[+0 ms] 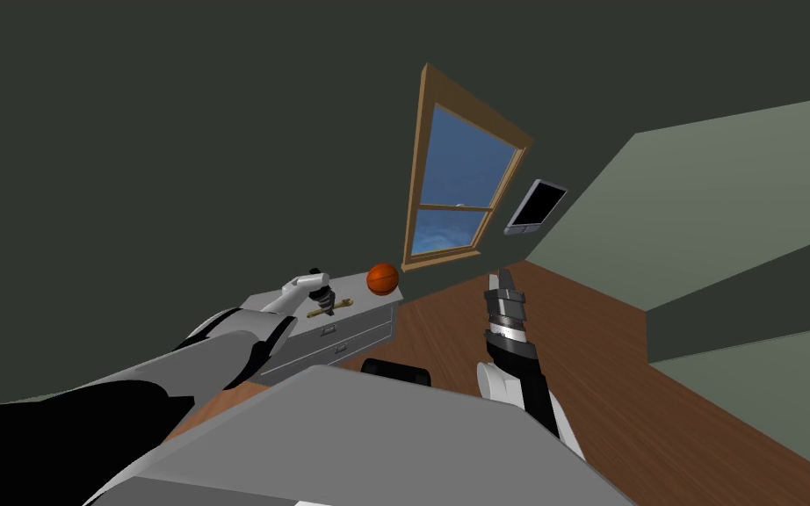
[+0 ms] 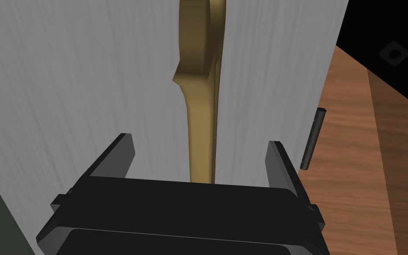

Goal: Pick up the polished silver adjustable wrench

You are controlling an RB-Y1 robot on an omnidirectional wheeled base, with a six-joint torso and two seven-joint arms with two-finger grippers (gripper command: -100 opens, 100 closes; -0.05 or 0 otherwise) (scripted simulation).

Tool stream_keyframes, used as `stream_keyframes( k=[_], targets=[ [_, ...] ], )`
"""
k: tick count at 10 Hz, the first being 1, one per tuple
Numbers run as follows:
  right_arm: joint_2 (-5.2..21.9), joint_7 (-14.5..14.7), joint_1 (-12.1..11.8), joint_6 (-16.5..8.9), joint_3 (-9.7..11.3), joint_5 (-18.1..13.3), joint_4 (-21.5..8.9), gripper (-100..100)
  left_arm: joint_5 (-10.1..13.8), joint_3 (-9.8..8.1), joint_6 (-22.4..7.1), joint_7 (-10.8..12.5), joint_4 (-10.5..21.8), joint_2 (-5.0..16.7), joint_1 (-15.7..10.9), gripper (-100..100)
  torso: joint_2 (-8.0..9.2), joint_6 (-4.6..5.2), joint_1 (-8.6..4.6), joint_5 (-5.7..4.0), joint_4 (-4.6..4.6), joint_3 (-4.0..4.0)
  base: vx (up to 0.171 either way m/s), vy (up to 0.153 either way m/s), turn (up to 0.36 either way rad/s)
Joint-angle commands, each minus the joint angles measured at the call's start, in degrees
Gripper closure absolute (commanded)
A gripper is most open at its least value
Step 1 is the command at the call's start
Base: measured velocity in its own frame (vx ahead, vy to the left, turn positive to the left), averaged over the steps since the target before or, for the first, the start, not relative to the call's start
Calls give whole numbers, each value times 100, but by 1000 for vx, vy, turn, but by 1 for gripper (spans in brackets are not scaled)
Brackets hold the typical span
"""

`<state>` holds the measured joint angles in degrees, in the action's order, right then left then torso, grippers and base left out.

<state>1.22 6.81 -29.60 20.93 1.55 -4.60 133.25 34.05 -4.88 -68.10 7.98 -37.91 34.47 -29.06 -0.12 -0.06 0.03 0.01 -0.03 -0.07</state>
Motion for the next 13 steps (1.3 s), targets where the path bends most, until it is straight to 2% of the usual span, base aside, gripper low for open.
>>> stream_keyframes(
  k=[1,2,3,4,5,7,8,9,13],
  targets=[
    [0,0,0,0,0,0,0,0,92,42,-101,-34,187,34,-52,-100,0,0,0,0,0,0,41,13,-38],
    [0,0,0,0,0,0,0,0,145,69,-164,-42,267,47,-66,-100,-2,0,0,0,0,-1,52,12,-51],
    [0,0,0,0,0,0,0,0,107,51,-146,-3,119,34,-6,-100,-5,0,0,0,-1,-3,23,6,-10],
    [0,0,0,0,0,0,0,0,114,53,-168,-2,120,37,-5,0,2,-1,-3,0,0,1,0,0,0],
    [0,0,0,0,0,0,0,0,59,41,19,-18,207,-79,59,-100,8,-1,-4,-1,2,5,23,15,-4],
    [0,0,0,0,0,0,0,0,5,29,204,-34,293,-195,123,-100,2,-1,5,2,0,1,36,33,-4],
    [0,0,0,0,0,0,0,0,35,23,103,-24,200,-141,145,-100,0,-1,8,2,0,0,17,15,-2],
    [0,0,0,0,0,0,0,0,32,22,124,-28,207,-146,148,100,5,-1,2,0,1,3,0,0,0],
    [0,0,0,0,0,0,0,0,34,23,111,-28,209,-148,150,100,5,1,4,2,2,3,0,0,0]
  ],
)
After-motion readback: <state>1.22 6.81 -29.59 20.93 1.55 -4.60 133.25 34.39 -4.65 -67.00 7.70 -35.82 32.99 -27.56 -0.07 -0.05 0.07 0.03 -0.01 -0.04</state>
